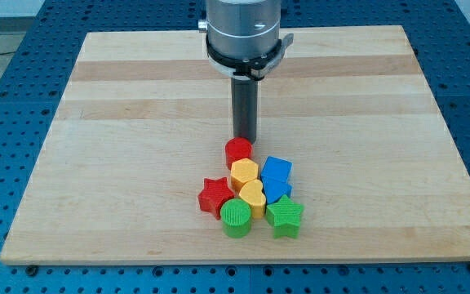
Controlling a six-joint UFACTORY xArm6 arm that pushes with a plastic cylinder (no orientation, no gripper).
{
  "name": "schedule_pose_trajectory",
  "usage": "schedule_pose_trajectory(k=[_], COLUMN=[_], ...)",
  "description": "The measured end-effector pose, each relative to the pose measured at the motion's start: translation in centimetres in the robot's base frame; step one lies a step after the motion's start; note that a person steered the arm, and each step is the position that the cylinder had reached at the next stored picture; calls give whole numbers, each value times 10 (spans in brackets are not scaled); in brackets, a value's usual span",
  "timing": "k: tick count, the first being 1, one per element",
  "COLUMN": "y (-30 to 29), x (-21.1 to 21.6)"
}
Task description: Push the red star diagonally towards the top left of the red circle
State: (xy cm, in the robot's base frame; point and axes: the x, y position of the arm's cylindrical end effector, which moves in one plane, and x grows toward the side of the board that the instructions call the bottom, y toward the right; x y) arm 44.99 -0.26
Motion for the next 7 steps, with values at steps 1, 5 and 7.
schedule_pose_trajectory(k=[1, 5, 7], y=[6, 208, 109], x=[-17, 136, 168])
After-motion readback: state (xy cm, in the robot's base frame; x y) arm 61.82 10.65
